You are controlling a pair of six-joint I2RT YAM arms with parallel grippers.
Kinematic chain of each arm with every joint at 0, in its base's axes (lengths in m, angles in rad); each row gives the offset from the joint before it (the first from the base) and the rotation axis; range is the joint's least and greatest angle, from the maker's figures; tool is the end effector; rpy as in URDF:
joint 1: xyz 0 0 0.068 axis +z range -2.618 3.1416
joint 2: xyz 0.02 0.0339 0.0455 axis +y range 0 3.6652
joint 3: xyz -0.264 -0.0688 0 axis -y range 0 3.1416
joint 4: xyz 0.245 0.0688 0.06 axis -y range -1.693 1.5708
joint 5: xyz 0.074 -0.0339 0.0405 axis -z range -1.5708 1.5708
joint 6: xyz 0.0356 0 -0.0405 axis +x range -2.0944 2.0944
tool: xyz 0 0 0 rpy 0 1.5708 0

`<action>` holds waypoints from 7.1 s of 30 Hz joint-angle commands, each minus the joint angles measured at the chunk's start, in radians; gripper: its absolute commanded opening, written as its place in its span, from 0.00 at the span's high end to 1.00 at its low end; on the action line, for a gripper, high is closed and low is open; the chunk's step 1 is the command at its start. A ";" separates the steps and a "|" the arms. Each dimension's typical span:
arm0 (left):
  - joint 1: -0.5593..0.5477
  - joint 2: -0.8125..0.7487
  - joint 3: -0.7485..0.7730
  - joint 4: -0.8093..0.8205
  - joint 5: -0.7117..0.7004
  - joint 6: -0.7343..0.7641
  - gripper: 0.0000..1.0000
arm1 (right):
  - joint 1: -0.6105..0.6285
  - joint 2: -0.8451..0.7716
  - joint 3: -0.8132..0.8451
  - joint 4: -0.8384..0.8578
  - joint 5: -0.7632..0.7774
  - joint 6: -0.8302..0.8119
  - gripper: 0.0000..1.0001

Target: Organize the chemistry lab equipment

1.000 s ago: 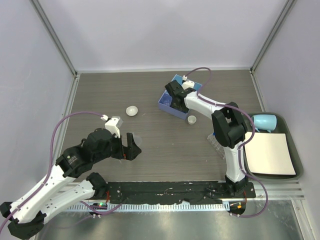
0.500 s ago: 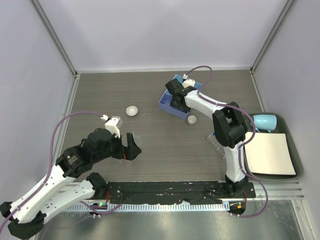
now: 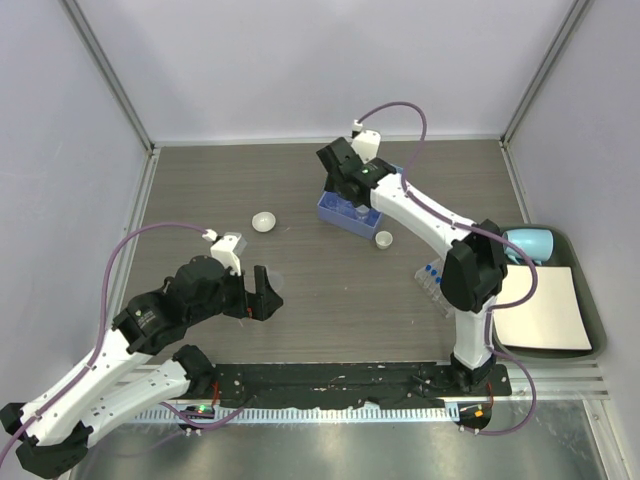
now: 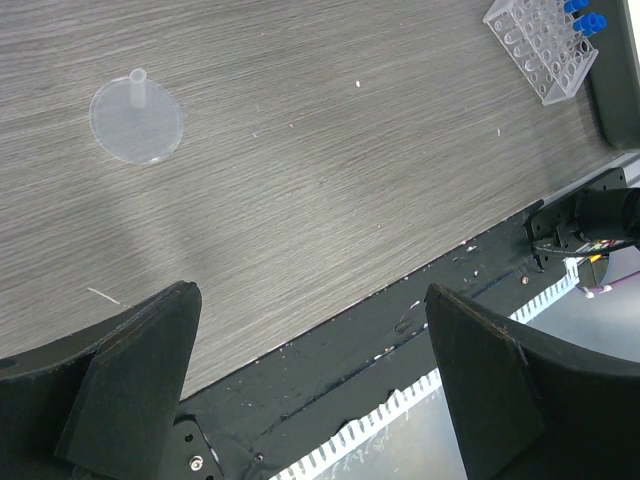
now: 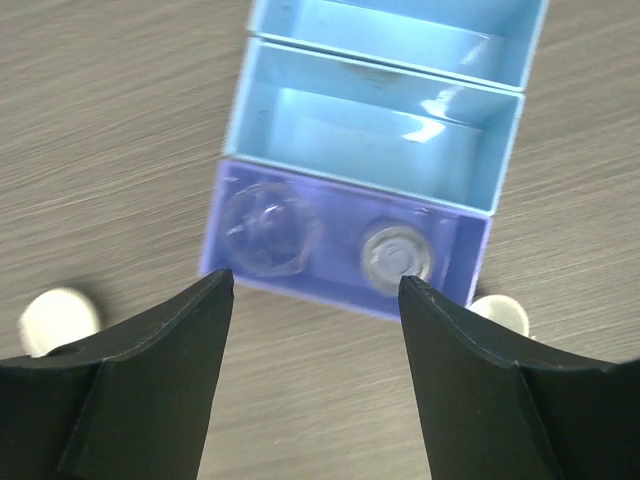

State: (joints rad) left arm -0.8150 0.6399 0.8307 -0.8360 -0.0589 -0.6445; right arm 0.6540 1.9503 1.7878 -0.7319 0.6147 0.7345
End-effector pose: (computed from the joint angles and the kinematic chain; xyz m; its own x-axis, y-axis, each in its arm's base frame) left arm 0.0872 -0.0895 0.3106 -0.7468 -0.0821 -0.6600 0.3071 0.8376 -0.4517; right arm 0.3568 0.2476 0.2979 -0.6004 0.2296 -0.7660 0.2586 0.9622 0.0858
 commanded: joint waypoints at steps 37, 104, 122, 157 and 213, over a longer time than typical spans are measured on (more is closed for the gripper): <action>0.004 -0.026 0.011 0.008 0.011 0.011 0.00 | 0.185 0.314 0.005 0.606 -0.395 0.075 0.37; 0.004 0.001 0.010 0.009 -0.005 0.003 0.00 | -0.194 -0.108 -0.268 0.422 -0.343 -0.057 0.99; 0.004 0.017 0.004 0.005 -0.019 -0.001 0.00 | -0.266 0.070 -0.156 0.417 -0.400 -0.064 0.99; 0.004 -0.020 0.004 0.003 -0.016 0.000 0.00 | -0.096 -0.004 -0.439 0.606 -0.448 0.029 0.99; 0.004 -0.048 -0.001 0.000 -0.004 0.002 0.00 | 0.055 0.125 -0.277 0.411 -0.308 0.002 0.62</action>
State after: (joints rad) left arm -0.8150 0.5934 0.8295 -0.8433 -0.0753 -0.6468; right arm 0.7097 2.0659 1.4708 -0.3176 0.2733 0.7506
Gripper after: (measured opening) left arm 0.996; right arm 0.372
